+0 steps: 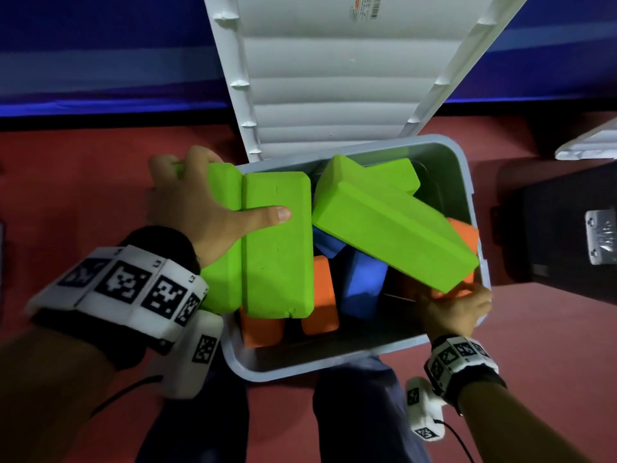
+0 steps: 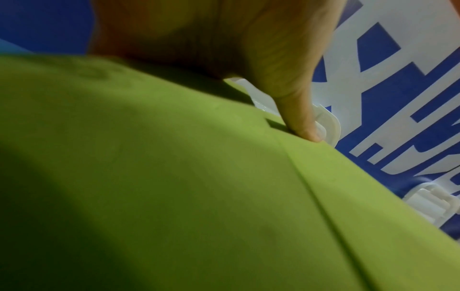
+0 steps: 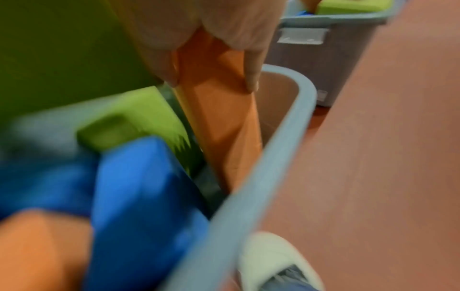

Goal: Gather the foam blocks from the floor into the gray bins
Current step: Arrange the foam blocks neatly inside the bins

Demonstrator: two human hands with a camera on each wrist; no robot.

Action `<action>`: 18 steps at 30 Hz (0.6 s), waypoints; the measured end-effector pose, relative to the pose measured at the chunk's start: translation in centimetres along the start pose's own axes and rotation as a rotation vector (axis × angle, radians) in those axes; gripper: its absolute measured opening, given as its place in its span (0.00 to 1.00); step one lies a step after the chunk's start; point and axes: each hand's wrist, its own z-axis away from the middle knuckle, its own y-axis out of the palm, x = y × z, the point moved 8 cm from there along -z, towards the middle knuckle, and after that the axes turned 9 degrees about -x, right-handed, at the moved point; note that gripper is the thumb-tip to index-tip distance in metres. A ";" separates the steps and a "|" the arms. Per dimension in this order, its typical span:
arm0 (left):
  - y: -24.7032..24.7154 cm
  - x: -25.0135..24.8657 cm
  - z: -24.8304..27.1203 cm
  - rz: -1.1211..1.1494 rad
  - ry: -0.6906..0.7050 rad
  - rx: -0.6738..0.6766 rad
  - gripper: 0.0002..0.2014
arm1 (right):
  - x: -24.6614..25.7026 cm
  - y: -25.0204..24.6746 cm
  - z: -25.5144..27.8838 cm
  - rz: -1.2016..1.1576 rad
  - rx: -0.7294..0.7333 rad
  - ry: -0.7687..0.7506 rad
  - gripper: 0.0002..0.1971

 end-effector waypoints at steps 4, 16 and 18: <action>0.7 -0.9 0.1 -0.007 0.015 -0.013 0.48 | -1.3 4.2 1.1 0.495 0.415 0.014 0.39; 0.5 -1.1 -0.3 -0.007 -0.023 0.024 0.48 | 10.1 -3.7 0.5 0.256 -0.134 -0.542 0.42; 0.6 -1.1 -0.2 0.022 -0.028 0.020 0.47 | 11.8 -0.9 3.0 0.460 0.148 -0.796 0.63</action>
